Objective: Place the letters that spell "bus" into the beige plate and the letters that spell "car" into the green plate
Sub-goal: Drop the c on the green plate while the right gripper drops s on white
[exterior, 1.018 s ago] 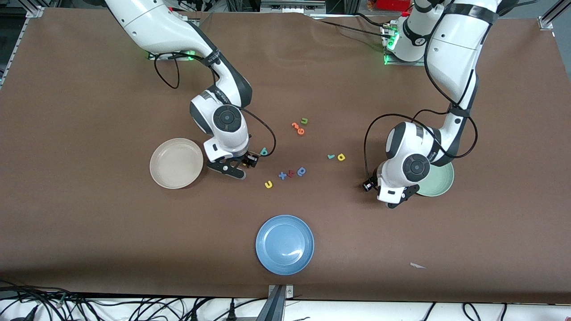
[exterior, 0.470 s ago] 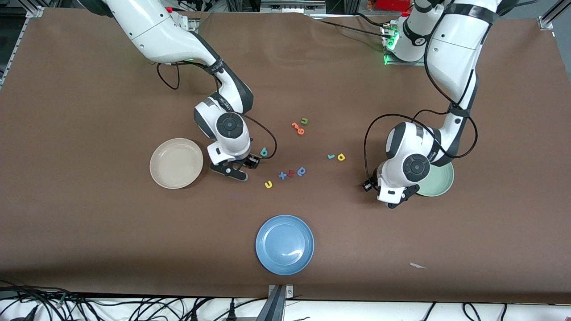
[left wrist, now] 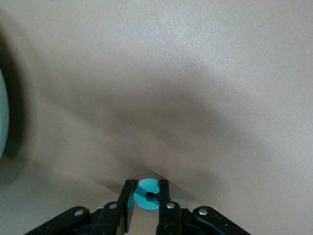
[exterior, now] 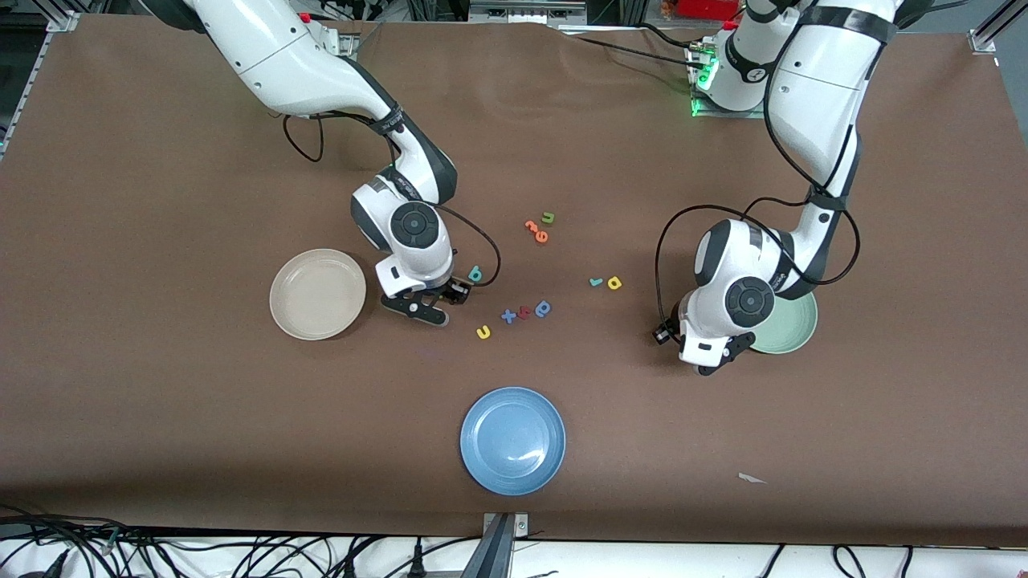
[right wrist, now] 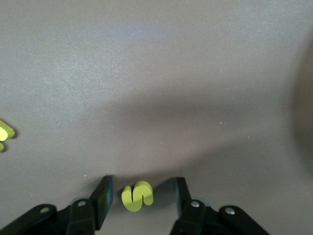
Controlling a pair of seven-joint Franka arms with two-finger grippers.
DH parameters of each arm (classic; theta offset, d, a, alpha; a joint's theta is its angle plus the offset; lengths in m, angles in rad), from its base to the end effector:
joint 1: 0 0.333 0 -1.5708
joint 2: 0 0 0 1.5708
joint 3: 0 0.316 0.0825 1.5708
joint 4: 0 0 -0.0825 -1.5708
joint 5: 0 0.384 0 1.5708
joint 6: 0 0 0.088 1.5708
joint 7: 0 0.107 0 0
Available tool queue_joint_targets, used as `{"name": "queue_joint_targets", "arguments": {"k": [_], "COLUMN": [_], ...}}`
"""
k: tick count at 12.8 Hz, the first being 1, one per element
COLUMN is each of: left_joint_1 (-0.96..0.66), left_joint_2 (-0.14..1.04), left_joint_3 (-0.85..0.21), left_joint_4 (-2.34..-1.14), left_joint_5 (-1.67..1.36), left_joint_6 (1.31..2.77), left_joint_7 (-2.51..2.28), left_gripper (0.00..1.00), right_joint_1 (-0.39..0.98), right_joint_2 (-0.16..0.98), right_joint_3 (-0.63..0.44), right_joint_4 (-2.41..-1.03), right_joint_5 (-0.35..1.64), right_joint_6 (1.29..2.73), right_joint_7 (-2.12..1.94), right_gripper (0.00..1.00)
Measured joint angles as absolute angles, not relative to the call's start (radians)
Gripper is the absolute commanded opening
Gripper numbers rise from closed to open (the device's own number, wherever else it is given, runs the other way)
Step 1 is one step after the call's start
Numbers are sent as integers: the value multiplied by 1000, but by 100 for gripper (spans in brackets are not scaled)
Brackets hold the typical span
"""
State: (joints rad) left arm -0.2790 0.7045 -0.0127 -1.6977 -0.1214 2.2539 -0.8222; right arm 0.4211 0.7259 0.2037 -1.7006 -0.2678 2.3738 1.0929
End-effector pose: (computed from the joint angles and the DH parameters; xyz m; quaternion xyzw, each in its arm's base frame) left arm 0.6300 -0.1919 0.1736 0.9491 0.3023 -0.0884 0.0019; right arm 0.5523 0.3793 0.1755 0.9869 -0.1591 0.0080 0.0266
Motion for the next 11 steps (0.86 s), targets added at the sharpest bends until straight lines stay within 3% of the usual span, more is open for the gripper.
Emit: {"name": "queue_joint_targets", "arguments": {"k": [3,6,9,11], "left_joint_1": [-279,-269,-193,-113], "left_joint_2": [704,686,592,534], "left_joint_3": [-13,-7,1,3], "left_joint_4": [-1697,-1680,-1657,-1657], "left_joint_5": [-121,-121,-121,-121], "left_joint_6": [2254,2222,2040,1933], "left_joint_7": [-822,-793,-644,-508], "left_gripper": [11,8,8,9], "right_joint_1": [421,421,422,422], "right_joint_2": [727,727,727,727], "right_joint_3": [204,204,206,207], "right_joint_4": [-1700,-1700,-1697,-1695], "right_joint_5": [-232,-204,-201,-201], "right_joint_6": [2378,2378,2380,2380], "right_joint_7": [1094,1094,1094,1094], "right_gripper": [57,48,16,9]}}
